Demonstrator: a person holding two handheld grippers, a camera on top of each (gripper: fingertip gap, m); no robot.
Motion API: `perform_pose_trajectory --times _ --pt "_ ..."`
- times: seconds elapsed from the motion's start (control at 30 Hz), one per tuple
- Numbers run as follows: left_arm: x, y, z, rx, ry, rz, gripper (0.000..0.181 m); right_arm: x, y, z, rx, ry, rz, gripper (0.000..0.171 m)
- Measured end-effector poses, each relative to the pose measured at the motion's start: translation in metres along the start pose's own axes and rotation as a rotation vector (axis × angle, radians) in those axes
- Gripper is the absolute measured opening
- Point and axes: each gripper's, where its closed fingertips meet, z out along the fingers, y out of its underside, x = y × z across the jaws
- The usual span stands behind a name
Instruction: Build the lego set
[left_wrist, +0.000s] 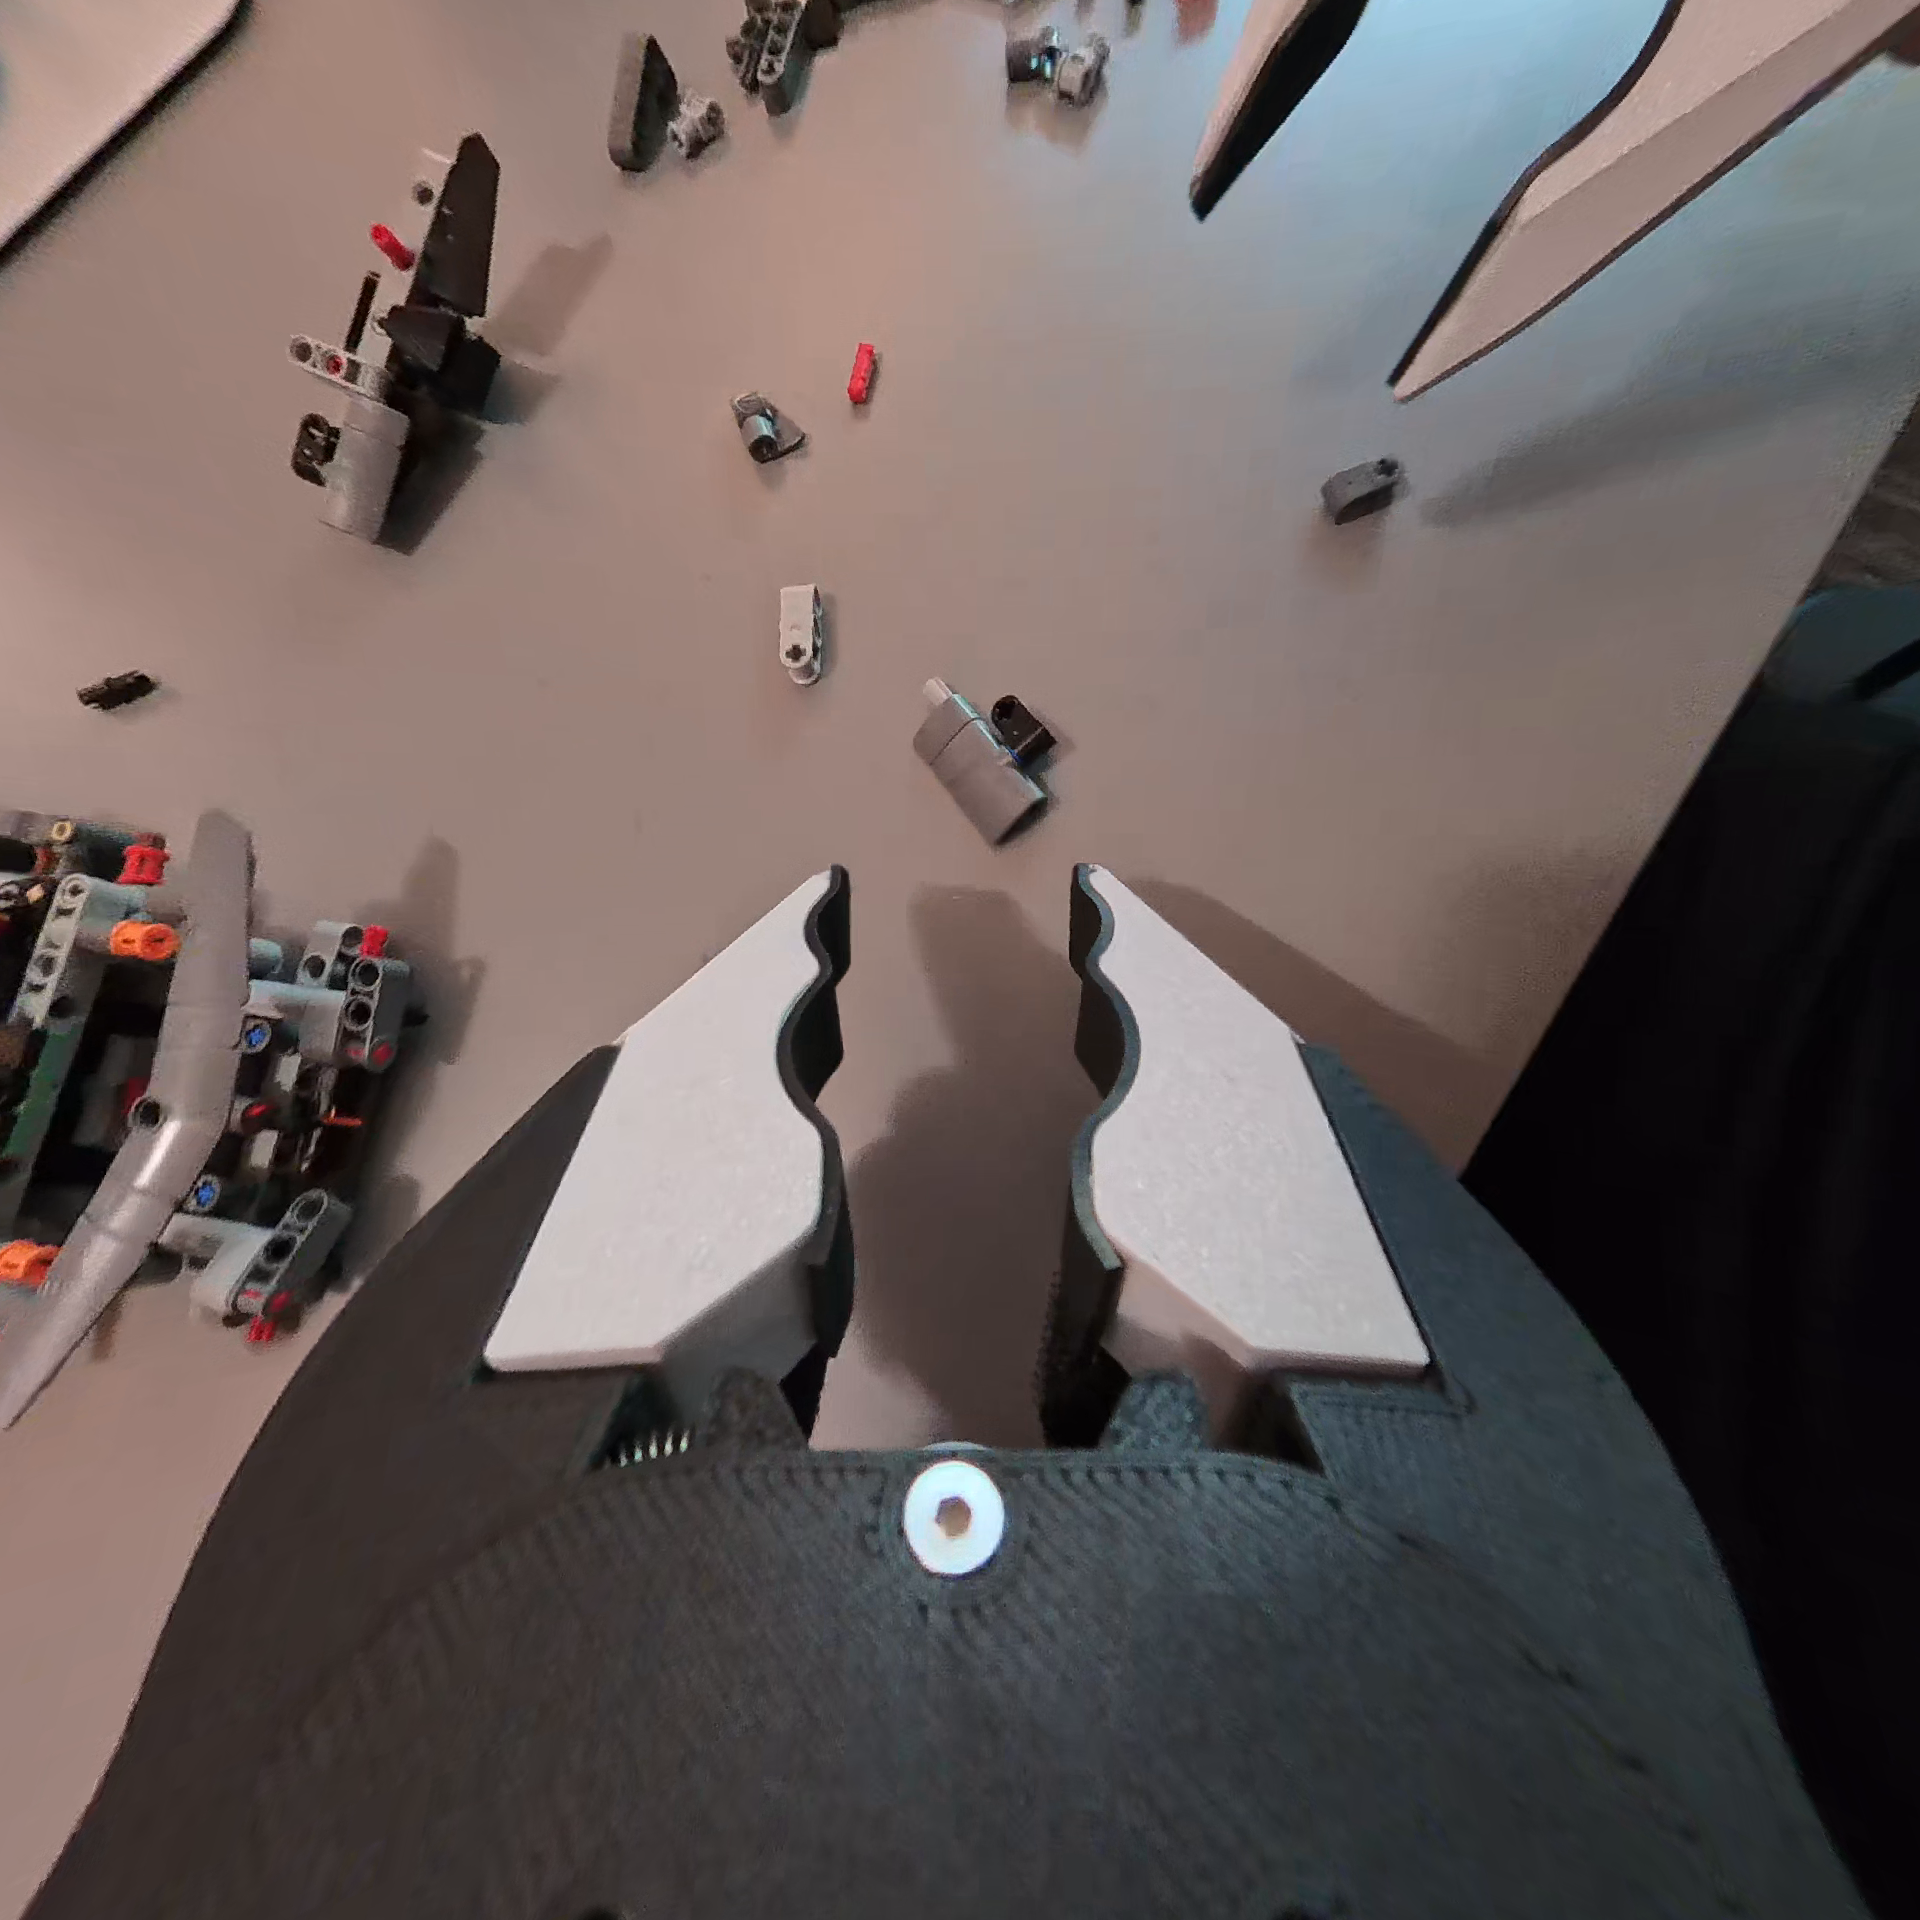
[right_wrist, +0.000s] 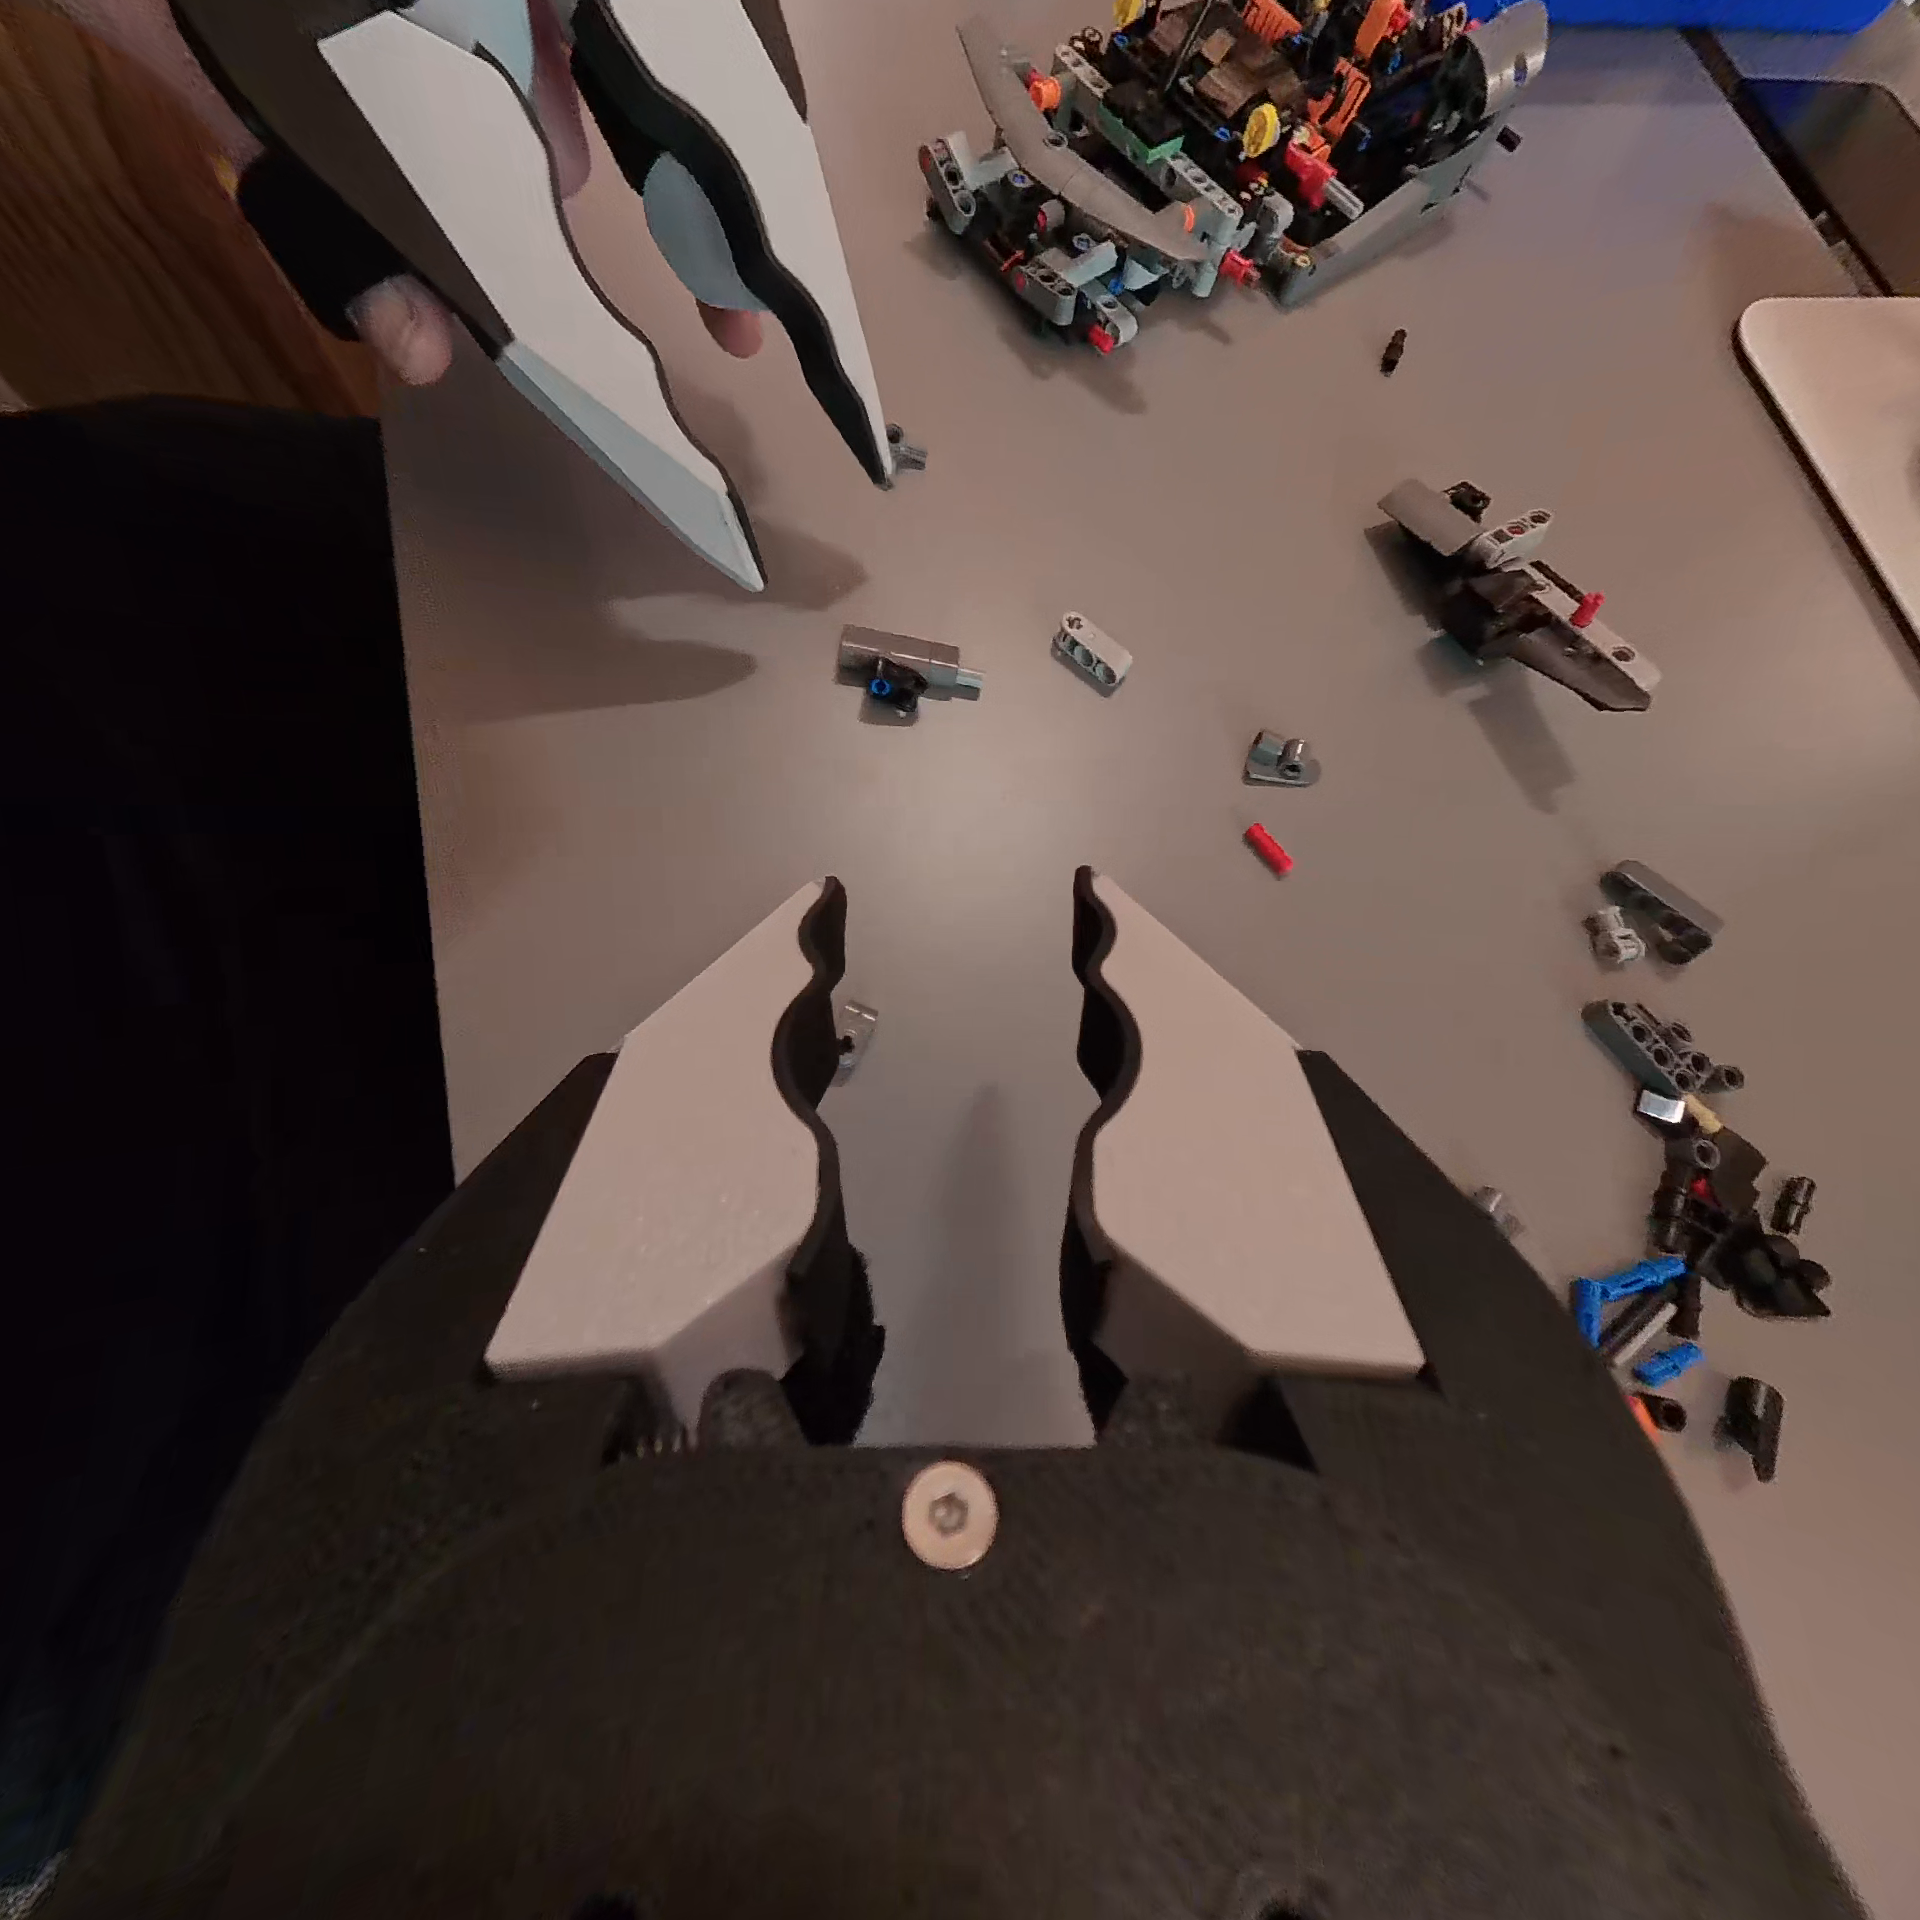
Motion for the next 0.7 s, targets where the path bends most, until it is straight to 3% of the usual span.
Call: perform_pose_trajectory --times 0.2,0.4,0.7 --pt "0.009 0.004 0.022 -0.108 0.096 -0.041 0.037 0.004 0.006 -0.006 0.025 0.003 0.020 0.041" --pt "0.014 -0.007 0.033 -0.123 0.048 -0.118 0.032 0.006 0.014 -0.015 0.041 0.003 0.051 0.040" --pt "0.042 -0.046 0.040 0.033 0.093 -0.075 0.037 0.016 0.016 -0.022 0.048 0.050 0.059 0.040"
